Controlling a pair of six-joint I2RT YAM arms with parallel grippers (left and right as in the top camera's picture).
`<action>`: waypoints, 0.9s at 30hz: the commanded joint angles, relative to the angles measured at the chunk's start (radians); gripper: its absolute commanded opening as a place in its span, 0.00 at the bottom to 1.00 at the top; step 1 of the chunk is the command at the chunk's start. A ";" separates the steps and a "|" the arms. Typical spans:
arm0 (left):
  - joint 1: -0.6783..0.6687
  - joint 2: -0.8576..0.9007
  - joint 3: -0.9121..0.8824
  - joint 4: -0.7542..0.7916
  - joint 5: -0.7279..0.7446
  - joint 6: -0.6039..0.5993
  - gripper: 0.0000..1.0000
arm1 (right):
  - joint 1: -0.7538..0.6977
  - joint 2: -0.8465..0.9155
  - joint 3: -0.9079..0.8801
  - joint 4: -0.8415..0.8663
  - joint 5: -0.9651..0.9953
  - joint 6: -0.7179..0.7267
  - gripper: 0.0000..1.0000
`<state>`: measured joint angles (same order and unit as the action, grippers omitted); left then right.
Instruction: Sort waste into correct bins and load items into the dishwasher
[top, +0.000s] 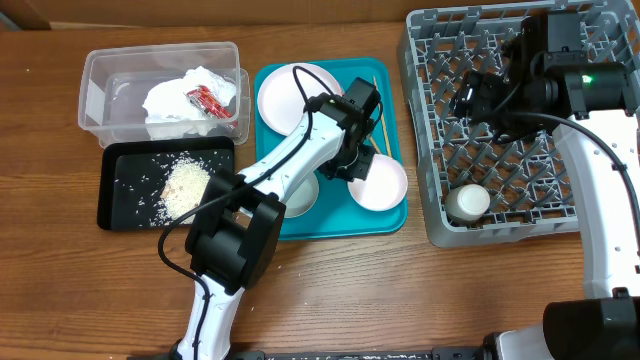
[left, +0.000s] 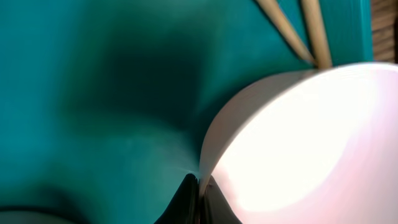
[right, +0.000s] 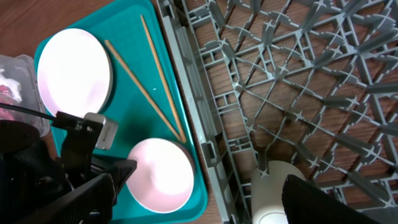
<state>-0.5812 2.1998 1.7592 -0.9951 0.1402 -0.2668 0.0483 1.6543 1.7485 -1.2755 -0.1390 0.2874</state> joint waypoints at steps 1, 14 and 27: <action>0.008 0.003 0.004 -0.024 0.048 -0.003 0.04 | 0.002 -0.016 0.033 0.002 -0.003 -0.003 0.88; 0.307 -0.057 0.264 -0.276 0.380 0.088 0.04 | 0.027 -0.010 0.019 0.036 -0.137 -0.004 0.88; 0.168 -0.001 0.187 -0.198 0.004 0.053 0.04 | 0.082 0.009 0.018 0.051 -0.136 -0.003 0.88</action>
<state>-0.3729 2.1689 1.9839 -1.2026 0.2298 -0.2073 0.1261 1.6543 1.7485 -1.2289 -0.2661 0.2874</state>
